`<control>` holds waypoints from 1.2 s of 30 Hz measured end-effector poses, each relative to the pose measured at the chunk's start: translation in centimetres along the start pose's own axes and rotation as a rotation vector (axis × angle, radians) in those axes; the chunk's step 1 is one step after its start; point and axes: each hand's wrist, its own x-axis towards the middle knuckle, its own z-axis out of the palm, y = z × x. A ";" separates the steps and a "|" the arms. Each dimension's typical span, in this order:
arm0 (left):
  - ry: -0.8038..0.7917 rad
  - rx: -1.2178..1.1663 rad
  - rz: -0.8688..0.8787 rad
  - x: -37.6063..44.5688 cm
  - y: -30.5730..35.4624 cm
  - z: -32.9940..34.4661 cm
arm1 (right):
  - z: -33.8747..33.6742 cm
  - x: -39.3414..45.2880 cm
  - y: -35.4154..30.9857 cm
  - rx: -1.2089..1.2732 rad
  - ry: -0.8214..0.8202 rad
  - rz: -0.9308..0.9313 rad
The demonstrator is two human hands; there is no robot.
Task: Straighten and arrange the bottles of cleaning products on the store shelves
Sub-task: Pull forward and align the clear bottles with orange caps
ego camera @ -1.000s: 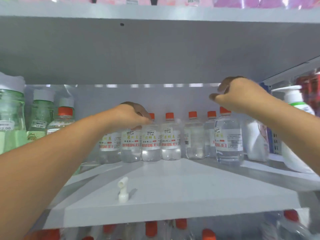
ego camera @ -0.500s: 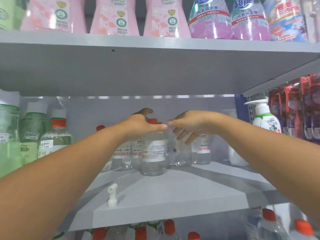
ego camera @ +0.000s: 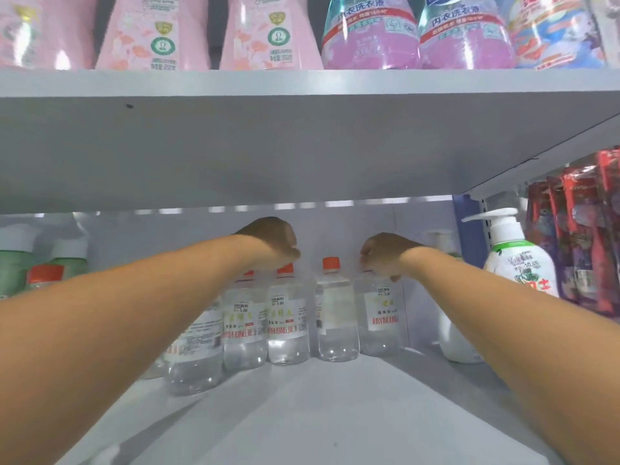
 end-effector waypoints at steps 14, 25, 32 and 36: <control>-0.119 0.029 0.002 5.8 4.5 4.7 | 1.8 1.2 1.1 0.142 0.175 -0.034; -0.080 0.014 -0.046 5.9 4.2 5.5 | 2.3 0.7 1.0 0.305 0.079 0.014; -0.021 -0.046 -0.109 5.8 4.7 5.8 | 2.4 0.5 0.7 0.306 0.089 0.009; -0.067 -0.027 -0.130 5.8 4.2 5.2 | 2.4 0.4 0.9 0.320 0.062 0.007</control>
